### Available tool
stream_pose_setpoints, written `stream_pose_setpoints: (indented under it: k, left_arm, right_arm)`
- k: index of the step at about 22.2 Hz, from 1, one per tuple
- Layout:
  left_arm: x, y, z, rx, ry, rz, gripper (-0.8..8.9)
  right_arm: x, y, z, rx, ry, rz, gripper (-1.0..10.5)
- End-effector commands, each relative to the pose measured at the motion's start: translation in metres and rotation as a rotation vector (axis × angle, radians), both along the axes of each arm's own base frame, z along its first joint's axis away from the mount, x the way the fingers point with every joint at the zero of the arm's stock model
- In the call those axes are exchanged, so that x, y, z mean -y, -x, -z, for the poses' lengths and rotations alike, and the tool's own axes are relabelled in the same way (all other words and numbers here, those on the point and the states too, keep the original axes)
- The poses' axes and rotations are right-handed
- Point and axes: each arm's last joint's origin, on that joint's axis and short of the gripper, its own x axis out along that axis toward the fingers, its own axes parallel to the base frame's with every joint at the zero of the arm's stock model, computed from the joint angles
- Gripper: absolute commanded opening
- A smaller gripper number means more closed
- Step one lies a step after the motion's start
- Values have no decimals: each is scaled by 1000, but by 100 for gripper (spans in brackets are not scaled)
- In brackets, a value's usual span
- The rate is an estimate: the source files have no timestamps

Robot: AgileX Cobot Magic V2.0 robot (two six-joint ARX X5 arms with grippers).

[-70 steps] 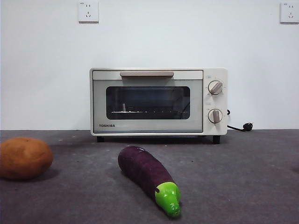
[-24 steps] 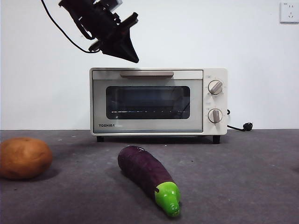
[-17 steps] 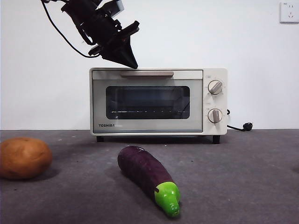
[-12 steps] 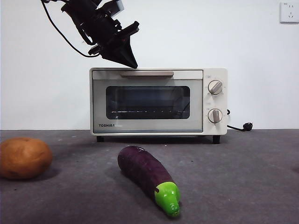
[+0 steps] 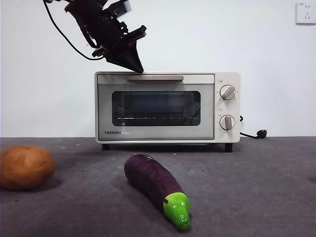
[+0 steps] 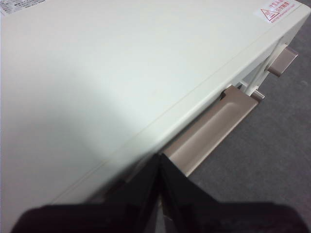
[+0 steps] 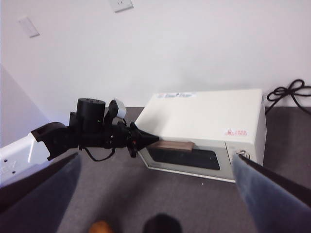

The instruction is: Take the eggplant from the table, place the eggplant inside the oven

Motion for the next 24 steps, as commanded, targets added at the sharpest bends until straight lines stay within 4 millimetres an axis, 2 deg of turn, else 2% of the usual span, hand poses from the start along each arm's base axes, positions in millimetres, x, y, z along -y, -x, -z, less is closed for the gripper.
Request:
stream_pose_setpoints:
  k: [1, 12, 24]
  left_arm:
    - [3, -5, 9, 5, -26, 7, -6]
    - [8, -14, 42, -95, -64, 6, -6]
    - [27, 3, 52, -219, -80, 131, -6]
  right_arm:
    - [0, 2, -1, 4, -8, -5, 594]
    - [-1, 3, 0, -8, -12, -29, 594]
    - [-1, 3, 0, -7, -10, -30, 594]
